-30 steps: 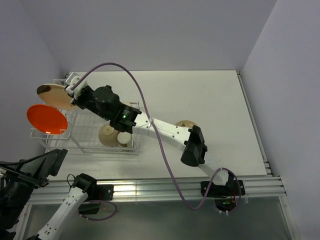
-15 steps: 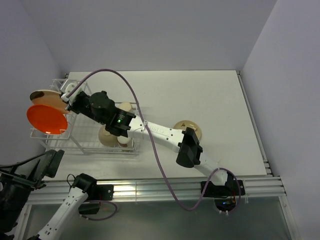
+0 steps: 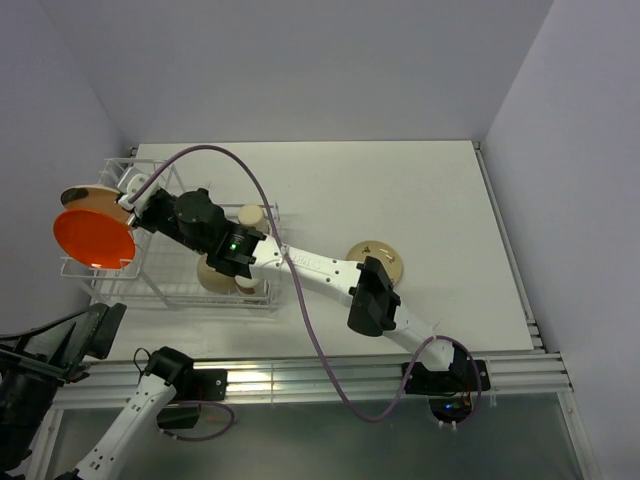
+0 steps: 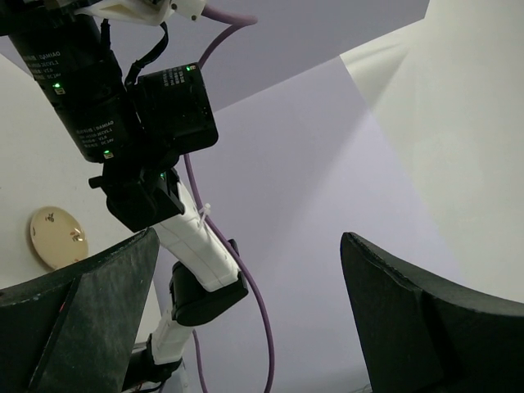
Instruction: Load the mixed dishes into the dish rack
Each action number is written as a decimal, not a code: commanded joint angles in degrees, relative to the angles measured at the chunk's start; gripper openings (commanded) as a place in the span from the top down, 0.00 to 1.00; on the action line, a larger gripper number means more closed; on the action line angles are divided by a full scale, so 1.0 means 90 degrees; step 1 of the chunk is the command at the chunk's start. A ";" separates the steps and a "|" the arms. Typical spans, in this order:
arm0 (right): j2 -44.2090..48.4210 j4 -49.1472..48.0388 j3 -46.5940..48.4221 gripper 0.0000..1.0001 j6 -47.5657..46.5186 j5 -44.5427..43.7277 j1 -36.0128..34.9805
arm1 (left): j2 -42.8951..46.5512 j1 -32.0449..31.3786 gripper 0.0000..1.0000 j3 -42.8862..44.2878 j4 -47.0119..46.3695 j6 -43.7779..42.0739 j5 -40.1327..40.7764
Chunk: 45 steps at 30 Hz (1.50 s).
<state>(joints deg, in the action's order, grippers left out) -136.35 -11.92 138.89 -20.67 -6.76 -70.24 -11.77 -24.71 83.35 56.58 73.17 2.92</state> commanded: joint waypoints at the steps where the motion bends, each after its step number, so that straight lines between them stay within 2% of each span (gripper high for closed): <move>1: -0.0035 -0.0492 0.0427 1.00 0.0011 -0.0049 -0.0116 | 0.0087 0.0031 0.01 -0.0023 0.0013 0.0093 0.0066; 25: -0.0387 -0.0443 0.0437 0.99 0.0245 -0.0166 -0.0096 | 0.0097 0.0040 0.01 0.0153 0.0188 0.0171 0.0105; 27: -0.0357 -0.0443 0.0398 0.89 0.0245 -0.0205 -0.0096 | 0.0097 0.0040 0.01 0.0143 0.0169 0.0181 0.0076; 28: -0.0328 -0.0443 0.0388 0.72 0.0274 -0.0225 -0.0106 | 0.0097 0.0040 0.01 0.0133 0.0169 0.0191 0.0076; 30: -0.0270 -0.0433 0.0310 0.57 0.0304 -0.0264 -0.0096 | 0.0097 0.0050 0.01 0.0143 0.0179 0.0200 0.0076; 31: -0.0231 -0.0462 0.0271 0.43 0.0333 -0.0332 -0.0096 | 0.0097 0.0050 0.01 0.0143 0.0179 0.0201 0.0076; 34: -0.0065 -0.0463 0.0144 0.18 0.0372 -0.0439 -0.0096 | 0.0116 0.0070 0.01 0.0114 0.0179 0.0210 0.0037; 35: 0.0003 -0.0443 0.0144 0.13 0.0372 -0.0459 -0.0096 | 0.0126 0.0070 0.01 0.0104 0.0179 0.0220 0.0037; 38: 0.0159 -0.0355 0.0144 0.07 0.0343 -0.0498 -0.0087 | 0.0136 0.0079 0.01 0.0055 0.0159 0.0210 0.0018; 45: 0.0599 -0.0199 -0.0119 0.05 0.0314 -0.0585 -0.0038 | 0.0019 0.0089 0.01 -0.0081 0.0110 0.0171 -0.0187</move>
<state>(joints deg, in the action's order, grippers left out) -137.86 -12.23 138.39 -17.82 -10.28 -70.74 -11.07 -24.29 83.26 58.39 74.67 2.76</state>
